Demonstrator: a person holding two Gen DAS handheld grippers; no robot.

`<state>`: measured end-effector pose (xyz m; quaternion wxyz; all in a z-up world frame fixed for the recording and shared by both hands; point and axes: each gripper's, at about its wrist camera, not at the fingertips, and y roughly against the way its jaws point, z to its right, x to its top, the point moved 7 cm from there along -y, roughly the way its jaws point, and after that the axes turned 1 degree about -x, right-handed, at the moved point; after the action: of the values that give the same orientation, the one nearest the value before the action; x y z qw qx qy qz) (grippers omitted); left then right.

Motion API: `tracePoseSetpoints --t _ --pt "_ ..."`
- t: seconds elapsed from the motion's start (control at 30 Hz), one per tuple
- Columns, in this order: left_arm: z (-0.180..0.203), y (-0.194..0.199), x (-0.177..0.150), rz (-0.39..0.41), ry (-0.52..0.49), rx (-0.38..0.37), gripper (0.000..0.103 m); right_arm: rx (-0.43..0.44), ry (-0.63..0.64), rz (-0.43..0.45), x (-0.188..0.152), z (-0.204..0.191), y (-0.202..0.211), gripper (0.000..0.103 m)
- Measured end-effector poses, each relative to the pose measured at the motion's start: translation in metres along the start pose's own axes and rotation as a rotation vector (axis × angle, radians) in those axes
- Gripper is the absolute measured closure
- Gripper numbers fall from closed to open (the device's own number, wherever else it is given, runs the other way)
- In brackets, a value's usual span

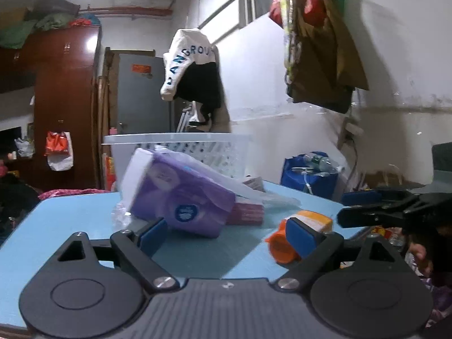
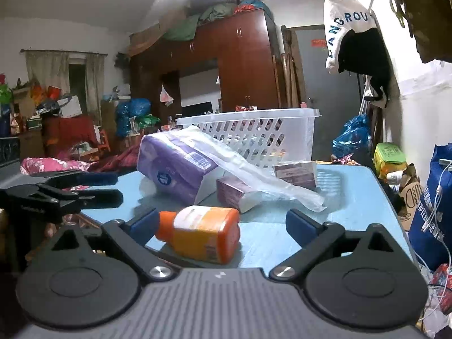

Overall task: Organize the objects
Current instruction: 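Move both tools toward the purple tissue pack, then close the right tool on the purple tissue pack while the left tool grips it too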

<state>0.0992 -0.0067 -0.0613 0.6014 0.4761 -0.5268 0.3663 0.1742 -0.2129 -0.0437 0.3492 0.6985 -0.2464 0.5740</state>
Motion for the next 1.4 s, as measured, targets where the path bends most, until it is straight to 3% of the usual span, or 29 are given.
tracePoseSetpoints --t 0.17,0.4,0.63,0.73,0.97,1.03,1.4 --pt "-0.026 0.002 0.007 0.042 0.037 0.063 0.010 -0.003 -0.027 0.032 0.009 0.008 -0.012 0.005" --pt "-0.057 -0.008 0.034 0.078 0.011 0.101 0.011 0.036 -0.029 -0.025 0.016 0.003 -0.050 0.013" --pt "-0.075 -0.041 0.043 -0.035 -0.028 0.012 0.023 0.167 0.024 -0.165 0.024 -0.020 -0.097 0.032" --pt "-0.077 -0.051 0.041 -0.067 -0.051 0.007 0.024 0.186 0.045 -0.218 0.022 -0.022 -0.109 0.037" --pt "-0.073 -0.055 0.037 -0.086 -0.077 -0.026 0.031 0.226 0.033 -0.269 0.019 -0.026 -0.112 0.050" --pt "-0.071 -0.057 0.035 -0.100 -0.086 -0.036 0.037 0.228 0.029 -0.290 0.019 -0.026 -0.114 0.052" --pt "-0.062 -0.053 0.031 -0.086 -0.134 0.025 0.042 0.184 0.075 -0.276 0.022 -0.040 -0.108 0.054"
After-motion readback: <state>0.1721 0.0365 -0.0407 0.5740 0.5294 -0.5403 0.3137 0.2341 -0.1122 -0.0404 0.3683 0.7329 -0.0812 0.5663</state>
